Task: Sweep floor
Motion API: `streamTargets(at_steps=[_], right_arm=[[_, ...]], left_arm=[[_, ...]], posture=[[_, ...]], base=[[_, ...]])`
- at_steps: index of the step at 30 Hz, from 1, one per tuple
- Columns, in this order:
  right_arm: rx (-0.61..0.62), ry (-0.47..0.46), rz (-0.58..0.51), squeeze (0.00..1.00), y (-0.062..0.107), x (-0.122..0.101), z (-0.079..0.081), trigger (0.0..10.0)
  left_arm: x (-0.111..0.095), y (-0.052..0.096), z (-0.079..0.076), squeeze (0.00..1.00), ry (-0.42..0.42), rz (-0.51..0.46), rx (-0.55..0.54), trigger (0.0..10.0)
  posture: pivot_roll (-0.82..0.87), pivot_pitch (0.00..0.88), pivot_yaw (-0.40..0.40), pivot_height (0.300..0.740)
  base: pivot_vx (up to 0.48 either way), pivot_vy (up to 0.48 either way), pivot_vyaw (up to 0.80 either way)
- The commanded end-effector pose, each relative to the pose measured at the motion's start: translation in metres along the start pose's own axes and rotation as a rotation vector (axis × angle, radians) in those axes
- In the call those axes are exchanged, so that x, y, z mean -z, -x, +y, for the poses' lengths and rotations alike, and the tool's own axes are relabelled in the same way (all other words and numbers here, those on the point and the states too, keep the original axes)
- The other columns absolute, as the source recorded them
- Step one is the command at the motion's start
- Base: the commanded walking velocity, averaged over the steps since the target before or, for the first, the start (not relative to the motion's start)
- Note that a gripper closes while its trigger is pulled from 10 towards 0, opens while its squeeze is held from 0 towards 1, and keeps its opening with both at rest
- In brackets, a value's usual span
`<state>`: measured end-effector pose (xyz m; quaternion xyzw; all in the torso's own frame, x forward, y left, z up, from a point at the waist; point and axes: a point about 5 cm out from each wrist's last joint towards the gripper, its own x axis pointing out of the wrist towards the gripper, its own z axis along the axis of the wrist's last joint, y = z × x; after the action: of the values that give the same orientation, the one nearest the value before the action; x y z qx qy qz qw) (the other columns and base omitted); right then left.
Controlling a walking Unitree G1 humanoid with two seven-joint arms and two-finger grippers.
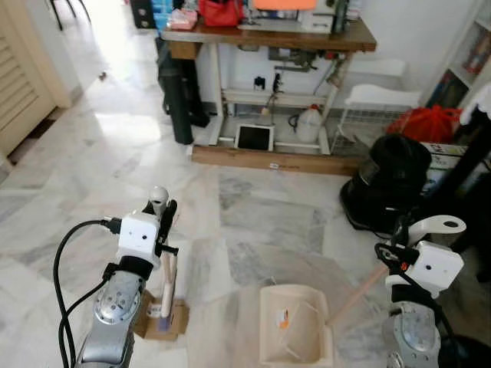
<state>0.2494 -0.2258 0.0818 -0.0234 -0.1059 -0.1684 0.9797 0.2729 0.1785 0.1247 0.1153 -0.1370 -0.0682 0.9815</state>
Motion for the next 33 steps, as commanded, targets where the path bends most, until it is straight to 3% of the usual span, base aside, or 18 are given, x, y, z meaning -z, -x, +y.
streamTargets(at_steps=[1,17,24,33], right_arm=[[-0.02,-0.01,-0.058,0.0,-0.0057,-0.0124,0.0055,10.0],[-0.022,-0.045,-0.046,0.0,-0.0068,-0.0112,0.0103,10.0],[0.075,-0.177,-0.001,0.0,-0.0068,-0.006,0.0042,10.0],[0.06,-0.17,0.012,0.0,-0.0066,-0.0047,0.0058,10.0]], left_arm=[[-0.0104,-0.0022,0.003,0.0,-0.016,-0.042,-0.004,10.0],[-0.0096,0.0007,0.0017,0.0,-0.016,-0.033,0.009,10.0],[-0.0094,0.0013,0.0013,0.0,-0.016,-0.029,0.015,10.0],[-0.0096,0.0013,0.0008,0.0,-0.016,-0.025,0.018,10.0]], posture=[[0.1,0.024,-0.043,0.74],[0.11,0.014,-0.042,0.74],[0.12,0.016,-0.04,0.74],[0.12,0.02,-0.041,0.74]], base=[[0.0,0.0,0.8],[0.0,0.0,0.8],[0.0,0.0,0.8],[0.0,0.0,0.8]])
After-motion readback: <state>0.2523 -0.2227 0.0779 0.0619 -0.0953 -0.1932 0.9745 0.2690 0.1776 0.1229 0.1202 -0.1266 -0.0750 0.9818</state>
